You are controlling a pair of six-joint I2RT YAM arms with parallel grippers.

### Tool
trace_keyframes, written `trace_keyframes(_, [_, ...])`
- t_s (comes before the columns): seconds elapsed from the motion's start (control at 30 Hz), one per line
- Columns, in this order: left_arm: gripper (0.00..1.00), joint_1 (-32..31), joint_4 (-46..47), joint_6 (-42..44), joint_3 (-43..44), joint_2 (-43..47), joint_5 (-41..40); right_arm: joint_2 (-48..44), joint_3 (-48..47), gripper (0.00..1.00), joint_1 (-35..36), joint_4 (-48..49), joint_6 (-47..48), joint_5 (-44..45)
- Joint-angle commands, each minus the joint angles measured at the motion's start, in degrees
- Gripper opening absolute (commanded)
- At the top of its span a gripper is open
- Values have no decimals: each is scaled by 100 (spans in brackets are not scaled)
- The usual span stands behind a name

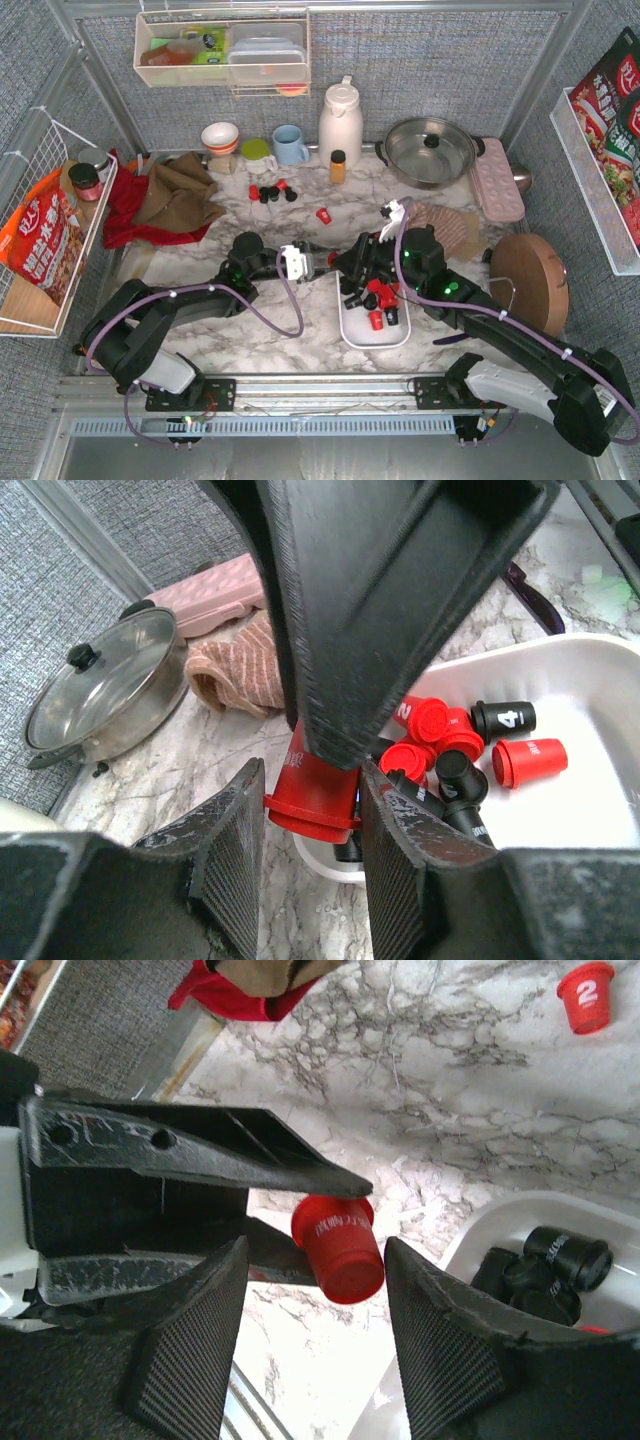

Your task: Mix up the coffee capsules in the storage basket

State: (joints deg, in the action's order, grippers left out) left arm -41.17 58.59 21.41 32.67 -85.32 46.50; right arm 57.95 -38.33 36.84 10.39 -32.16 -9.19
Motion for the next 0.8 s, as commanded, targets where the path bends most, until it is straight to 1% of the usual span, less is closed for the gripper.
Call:
trace_keyframes(0.0, [34,-7,383,-160,30,49,24,-49,68,59,24,-86,-4,76])
trace_keyframes(0.1, [34,-6,647,-359,12,40,9,-10,64,55,46,-75,-39,38])
trace_keyframes(0.27, [34,-14,739,-462,3,33,-1,78,62,47,86,12,-83,16])
trace_keyframes(0.33, [34,-23,748,-483,3,25,8,105,62,40,87,63,-93,9])
trace_keyframes(0.4, [34,-23,751,-503,7,11,-7,119,71,31,89,85,-109,-3])
trace_keyframes(0.43, [35,-23,739,-533,11,0,-32,120,82,28,90,86,-112,-1])
trace_keyframes(0.47, [39,-24,717,-561,16,-2,-89,110,84,26,95,74,-101,15])
trace_keyframes(0.5, [46,-23,689,-586,27,-11,-128,92,92,25,94,50,-87,46])
trace_keyframes(0.53, [57,-27,655,-624,33,-19,-238,67,105,24,91,18,-57,78])
trace_keyframes(0.57, [82,-26,620,-657,38,-32,-320,28,106,22,95,-40,-18,128])
trace_keyframes(0.6, [97,-23,580,-670,46,-43,-382,-14,106,22,93,-128,49,202])
trace_keyframes(0.63, [99,-25,533,-698,58,-66,-446,-73,106,21,93,-234,123,271])
trace_keyframes(0.73, [99,-24,350,-762,126,-125,-718,-349,71,21,90,-768,454,632])
trace_keyframes(0.77, [99,-23,275,-828,144,-144,-927,-454,32,21,87,-1031,585,768])
